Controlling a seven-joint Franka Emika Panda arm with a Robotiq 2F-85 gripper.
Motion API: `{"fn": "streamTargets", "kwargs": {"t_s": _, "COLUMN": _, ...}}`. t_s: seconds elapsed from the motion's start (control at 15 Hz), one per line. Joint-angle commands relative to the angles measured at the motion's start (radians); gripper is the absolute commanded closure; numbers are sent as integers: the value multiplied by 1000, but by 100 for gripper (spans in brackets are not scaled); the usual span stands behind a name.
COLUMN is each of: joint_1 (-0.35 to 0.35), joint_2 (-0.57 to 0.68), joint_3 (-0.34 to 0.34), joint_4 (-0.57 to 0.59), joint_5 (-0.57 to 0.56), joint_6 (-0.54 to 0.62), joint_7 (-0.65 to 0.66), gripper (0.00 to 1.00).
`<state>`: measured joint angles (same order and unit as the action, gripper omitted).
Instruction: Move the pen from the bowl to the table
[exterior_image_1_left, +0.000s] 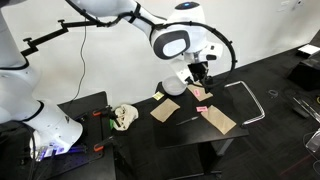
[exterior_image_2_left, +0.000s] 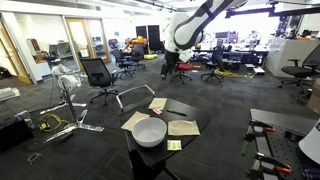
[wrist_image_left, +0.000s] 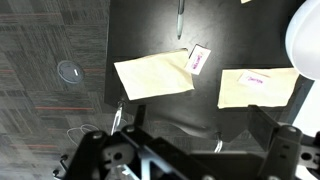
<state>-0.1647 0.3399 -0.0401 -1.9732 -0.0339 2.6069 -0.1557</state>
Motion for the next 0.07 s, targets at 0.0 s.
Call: {"fn": "streamTargets", "kwargs": {"t_s": 0.0, "joint_1": 10, "joint_2": 0, "joint_3": -10, "joint_4": -1, "joint_5": 6, "joint_6": -2, "joint_7": -3, "gripper": 0}}
